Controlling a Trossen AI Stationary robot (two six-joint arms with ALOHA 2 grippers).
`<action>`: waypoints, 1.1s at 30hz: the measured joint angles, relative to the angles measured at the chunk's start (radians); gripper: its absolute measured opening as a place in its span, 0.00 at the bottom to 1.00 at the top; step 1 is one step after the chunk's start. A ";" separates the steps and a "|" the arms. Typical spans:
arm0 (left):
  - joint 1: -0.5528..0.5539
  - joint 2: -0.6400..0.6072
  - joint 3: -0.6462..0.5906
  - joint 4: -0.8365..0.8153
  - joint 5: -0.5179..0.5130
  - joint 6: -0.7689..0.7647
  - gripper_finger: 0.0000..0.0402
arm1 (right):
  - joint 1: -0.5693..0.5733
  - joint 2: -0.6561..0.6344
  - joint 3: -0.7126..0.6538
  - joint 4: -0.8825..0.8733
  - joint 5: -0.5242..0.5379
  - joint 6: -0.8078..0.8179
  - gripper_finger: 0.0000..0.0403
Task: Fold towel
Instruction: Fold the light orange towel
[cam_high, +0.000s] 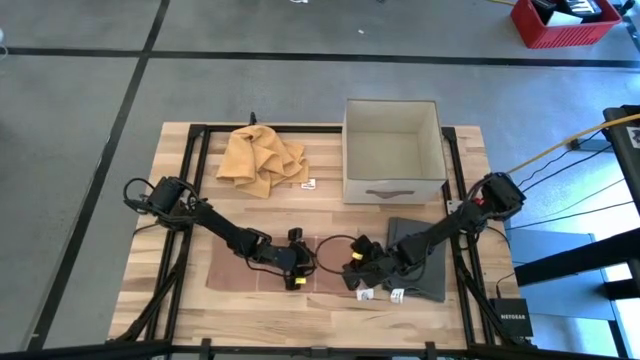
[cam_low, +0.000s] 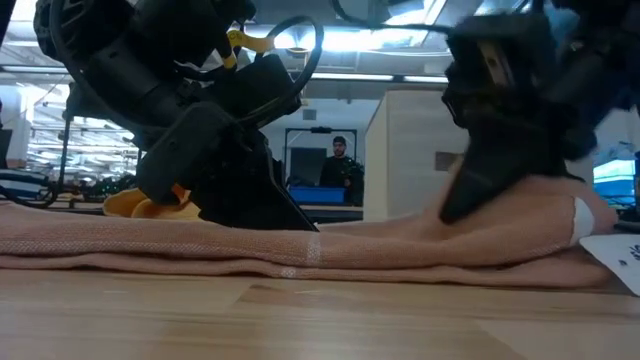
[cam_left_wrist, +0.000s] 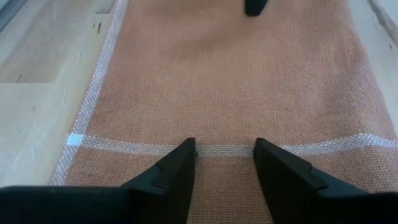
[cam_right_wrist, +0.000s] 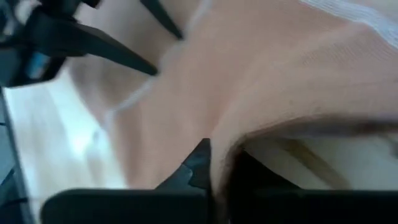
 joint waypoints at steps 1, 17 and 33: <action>0.000 0.000 0.000 0.001 0.000 0.000 0.39 | -0.006 0.000 0.018 -0.014 -0.007 -0.010 0.09; 0.000 -0.028 -0.004 -0.006 0.004 0.042 0.39 | -0.111 -0.001 0.204 -0.046 0.079 -0.245 0.06; -0.064 -0.261 -0.110 -0.472 -0.015 -0.237 0.39 | -0.110 -0.001 0.204 -0.089 0.098 -0.256 0.06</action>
